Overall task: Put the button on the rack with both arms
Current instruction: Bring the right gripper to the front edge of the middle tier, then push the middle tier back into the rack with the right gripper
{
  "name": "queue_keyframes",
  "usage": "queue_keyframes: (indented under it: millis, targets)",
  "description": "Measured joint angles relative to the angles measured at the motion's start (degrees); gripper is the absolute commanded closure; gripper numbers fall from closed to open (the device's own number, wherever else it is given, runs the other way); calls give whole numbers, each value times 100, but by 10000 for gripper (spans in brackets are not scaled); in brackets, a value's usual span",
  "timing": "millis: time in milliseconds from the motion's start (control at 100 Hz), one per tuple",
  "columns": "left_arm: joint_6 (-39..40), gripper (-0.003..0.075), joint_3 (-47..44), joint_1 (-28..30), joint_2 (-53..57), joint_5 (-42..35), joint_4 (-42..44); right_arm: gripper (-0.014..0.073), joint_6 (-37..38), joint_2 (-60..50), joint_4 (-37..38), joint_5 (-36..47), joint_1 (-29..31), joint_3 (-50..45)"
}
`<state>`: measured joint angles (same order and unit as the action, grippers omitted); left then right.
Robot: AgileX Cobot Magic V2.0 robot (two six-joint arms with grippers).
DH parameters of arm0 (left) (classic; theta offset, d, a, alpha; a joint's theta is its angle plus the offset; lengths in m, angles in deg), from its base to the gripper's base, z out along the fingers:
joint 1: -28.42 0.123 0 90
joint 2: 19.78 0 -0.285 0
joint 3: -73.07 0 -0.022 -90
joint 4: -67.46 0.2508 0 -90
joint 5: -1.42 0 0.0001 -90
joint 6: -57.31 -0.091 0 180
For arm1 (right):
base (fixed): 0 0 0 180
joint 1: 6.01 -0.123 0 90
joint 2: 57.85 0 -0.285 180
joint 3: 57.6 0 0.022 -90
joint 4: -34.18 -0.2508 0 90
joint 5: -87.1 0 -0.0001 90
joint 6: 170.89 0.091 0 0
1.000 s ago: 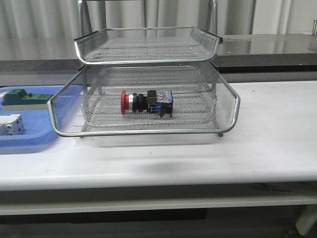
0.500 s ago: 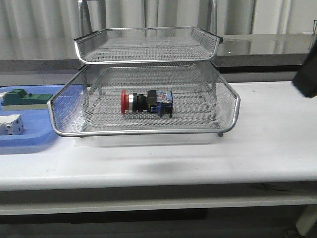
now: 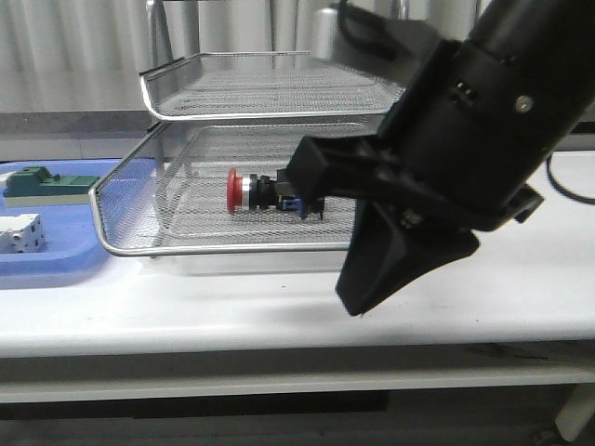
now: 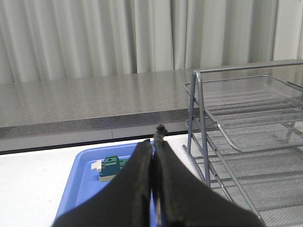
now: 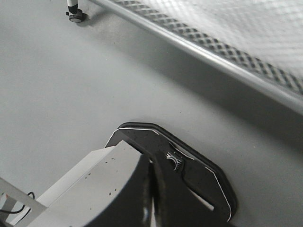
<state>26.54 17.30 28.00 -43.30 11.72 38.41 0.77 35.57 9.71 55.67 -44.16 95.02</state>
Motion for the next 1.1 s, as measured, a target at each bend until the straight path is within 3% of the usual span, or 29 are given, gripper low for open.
queue_keyframes:
  millis: [660,1100]
  targets:
    - [0,741,0,0,0,0,0,657,-77,921,198,1631,-203,52]
    - [0,741,0,0,0,0,0,657,-88,1538,520,1548,-58,1070]
